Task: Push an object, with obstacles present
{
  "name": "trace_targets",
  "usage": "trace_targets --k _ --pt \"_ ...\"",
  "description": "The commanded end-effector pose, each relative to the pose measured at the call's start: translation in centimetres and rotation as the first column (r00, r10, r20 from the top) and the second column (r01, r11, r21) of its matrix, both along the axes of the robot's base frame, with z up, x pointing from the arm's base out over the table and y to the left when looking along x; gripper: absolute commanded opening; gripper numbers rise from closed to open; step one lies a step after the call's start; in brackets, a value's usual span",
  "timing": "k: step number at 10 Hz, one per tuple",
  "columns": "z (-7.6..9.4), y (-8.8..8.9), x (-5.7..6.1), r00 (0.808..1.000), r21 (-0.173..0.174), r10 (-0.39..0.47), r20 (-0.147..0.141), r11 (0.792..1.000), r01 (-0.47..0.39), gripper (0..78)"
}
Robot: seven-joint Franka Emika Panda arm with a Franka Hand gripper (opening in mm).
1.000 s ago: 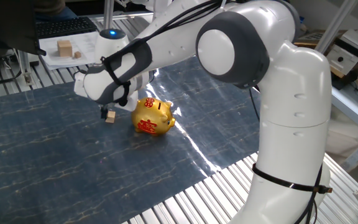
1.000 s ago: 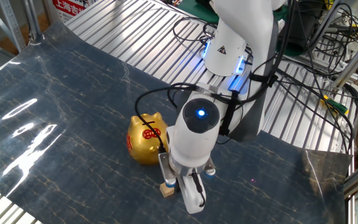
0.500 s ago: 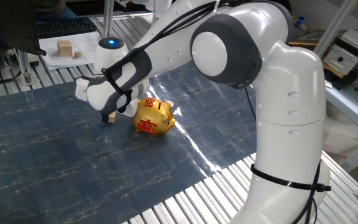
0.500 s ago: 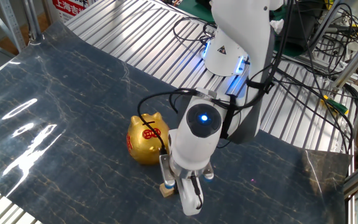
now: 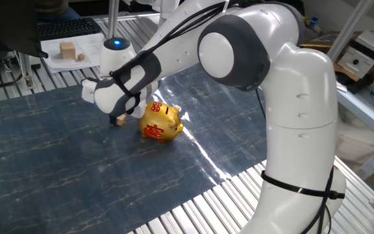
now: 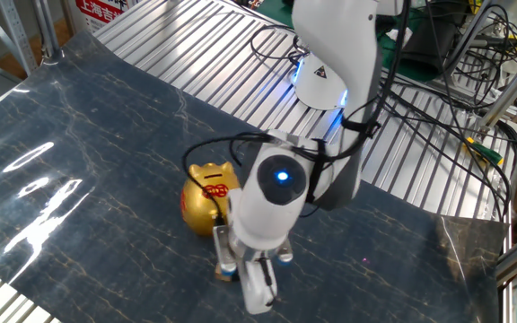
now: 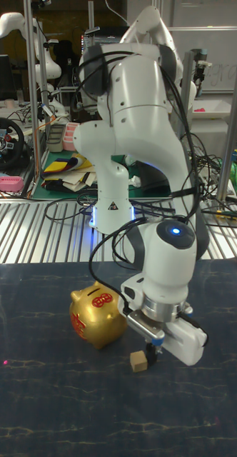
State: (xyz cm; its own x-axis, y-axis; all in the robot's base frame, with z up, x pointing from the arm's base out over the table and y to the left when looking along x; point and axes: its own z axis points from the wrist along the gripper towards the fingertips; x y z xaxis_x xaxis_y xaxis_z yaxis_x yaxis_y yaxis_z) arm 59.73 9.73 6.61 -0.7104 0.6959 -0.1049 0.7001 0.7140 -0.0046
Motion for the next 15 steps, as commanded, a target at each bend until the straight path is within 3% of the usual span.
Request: trace_targets --k 1,4,7,8,9,10,11,12,13,15 --pt "-0.1 -1.9 1.2 1.0 -0.037 0.028 0.004 0.999 -0.028 0.0" --pt "0.5 -2.2 1.8 1.0 -0.029 0.013 -0.013 0.999 -0.014 0.0" --pt "1.8 -1.1 2.4 0.997 -0.023 0.047 -0.06 0.999 -0.048 0.0" --pt "2.1 -0.5 2.4 0.977 -0.023 0.201 -0.078 0.979 -0.203 0.0" --pt "2.2 -0.3 2.3 0.936 -0.018 0.338 -0.101 0.94 -0.341 0.0" --pt "2.3 -0.2 2.3 0.884 -0.004 0.446 -0.143 0.893 -0.451 0.0" --pt "2.4 0.0 2.3 0.845 0.016 0.51 -0.163 0.857 -0.515 0.0" --pt "2.4 0.1 2.3 0.838 0.019 0.518 -0.168 0.852 -0.523 0.0" --pt "2.7 0.6 2.3 0.814 0.038 0.549 -0.188 0.833 -0.553 0.0" --pt "2.7 1.0 2.1 0.744 0.059 0.643 -0.183 0.762 -0.645 0.0"
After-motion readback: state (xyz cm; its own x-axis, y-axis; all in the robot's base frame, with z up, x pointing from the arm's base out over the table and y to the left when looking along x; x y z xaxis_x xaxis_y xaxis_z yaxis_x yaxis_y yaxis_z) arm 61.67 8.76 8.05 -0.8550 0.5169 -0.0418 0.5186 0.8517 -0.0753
